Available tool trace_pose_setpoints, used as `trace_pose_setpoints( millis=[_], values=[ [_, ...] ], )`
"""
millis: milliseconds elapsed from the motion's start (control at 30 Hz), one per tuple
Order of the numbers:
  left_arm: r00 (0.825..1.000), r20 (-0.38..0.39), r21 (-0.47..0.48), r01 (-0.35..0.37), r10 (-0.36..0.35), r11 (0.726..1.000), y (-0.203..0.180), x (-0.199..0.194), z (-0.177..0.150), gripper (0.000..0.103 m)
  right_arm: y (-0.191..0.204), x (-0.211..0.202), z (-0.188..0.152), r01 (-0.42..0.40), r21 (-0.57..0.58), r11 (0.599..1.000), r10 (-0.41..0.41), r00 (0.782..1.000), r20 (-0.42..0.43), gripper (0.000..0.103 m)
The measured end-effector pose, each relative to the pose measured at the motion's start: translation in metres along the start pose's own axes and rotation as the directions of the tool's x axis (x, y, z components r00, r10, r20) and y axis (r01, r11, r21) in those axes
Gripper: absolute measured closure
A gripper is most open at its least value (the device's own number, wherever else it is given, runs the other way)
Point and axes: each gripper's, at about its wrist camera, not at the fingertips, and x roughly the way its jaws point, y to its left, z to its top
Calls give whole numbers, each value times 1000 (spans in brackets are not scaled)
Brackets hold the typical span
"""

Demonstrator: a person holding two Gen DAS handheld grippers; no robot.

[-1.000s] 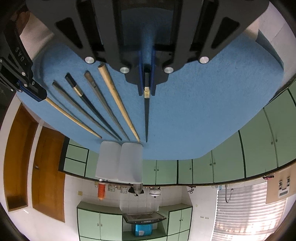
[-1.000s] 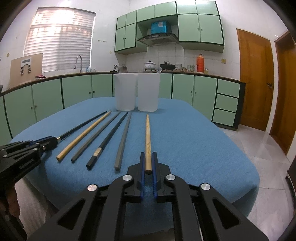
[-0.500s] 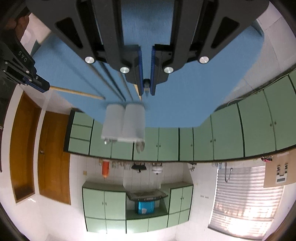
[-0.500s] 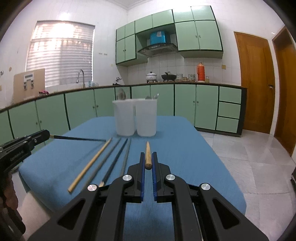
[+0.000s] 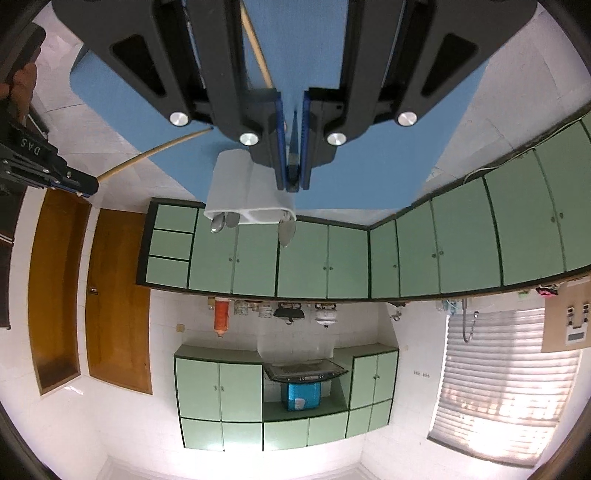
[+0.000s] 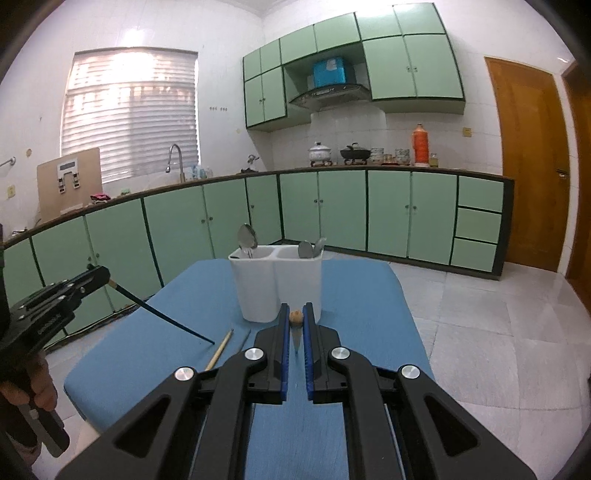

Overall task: Organize utensils
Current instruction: 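Lift both chopsticks and carry them over the white holder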

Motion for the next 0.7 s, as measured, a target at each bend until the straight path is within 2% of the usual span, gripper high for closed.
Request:
trace_pose_setpoints(
  millis=[300,700],
  values=[
    [1000,-22,-25,19,-20,1000,13,27,37,97,6,21,52,-41,-64,997,40,999,-18,96],
    [997,6,-38,74,-74,997,20,30,79,97,2,39,107,-118,-69,991,116,993,-25,96]
  ],
)
